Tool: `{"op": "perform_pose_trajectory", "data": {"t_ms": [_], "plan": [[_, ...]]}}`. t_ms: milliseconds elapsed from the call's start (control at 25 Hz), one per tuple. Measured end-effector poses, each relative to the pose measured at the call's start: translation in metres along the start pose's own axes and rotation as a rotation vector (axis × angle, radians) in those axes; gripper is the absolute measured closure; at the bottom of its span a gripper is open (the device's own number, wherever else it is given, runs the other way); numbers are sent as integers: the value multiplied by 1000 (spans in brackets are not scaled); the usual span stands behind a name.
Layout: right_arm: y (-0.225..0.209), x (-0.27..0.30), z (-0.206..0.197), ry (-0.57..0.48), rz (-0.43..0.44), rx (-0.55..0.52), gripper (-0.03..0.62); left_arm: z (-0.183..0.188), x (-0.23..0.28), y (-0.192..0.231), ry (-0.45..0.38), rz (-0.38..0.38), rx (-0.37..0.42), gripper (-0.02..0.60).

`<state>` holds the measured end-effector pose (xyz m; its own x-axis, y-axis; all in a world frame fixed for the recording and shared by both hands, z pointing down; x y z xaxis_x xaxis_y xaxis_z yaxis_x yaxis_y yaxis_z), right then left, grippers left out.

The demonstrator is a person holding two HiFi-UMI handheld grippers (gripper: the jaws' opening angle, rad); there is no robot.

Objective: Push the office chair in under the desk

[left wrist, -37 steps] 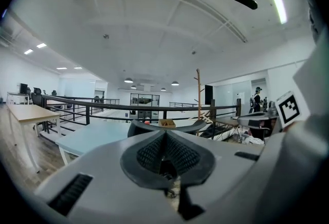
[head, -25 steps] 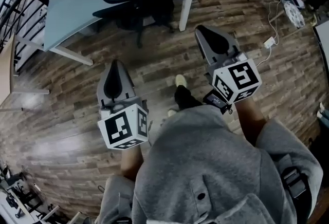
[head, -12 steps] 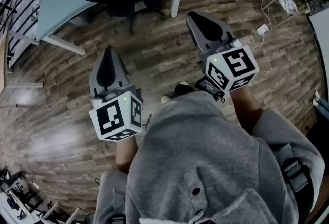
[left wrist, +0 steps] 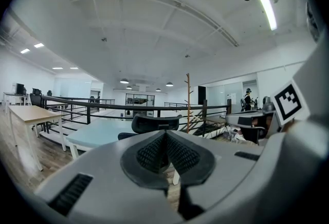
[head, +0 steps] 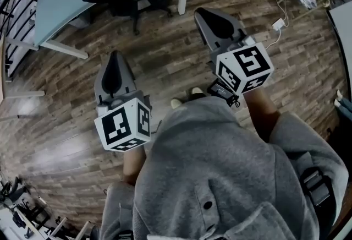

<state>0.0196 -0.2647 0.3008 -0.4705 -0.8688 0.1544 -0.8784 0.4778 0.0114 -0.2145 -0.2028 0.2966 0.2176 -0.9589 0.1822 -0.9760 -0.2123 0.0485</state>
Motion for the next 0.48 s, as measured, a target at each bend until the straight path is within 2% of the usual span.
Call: {"op": "perform_pose_trajectory", "data": {"t_ms": [480], "plan": [[-6, 9, 8, -10, 6, -5, 563, 13, 10, 1, -15, 11, 14, 566]]}}
Point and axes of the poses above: the fingertips, and each gripper's own axes: x forward along the fingers, y to its left, z out of its top, the point moved 6 cm from there along -x, backward along the fingers, and after that the axes turned 3 degrees about -z, right-handed, at the moved point
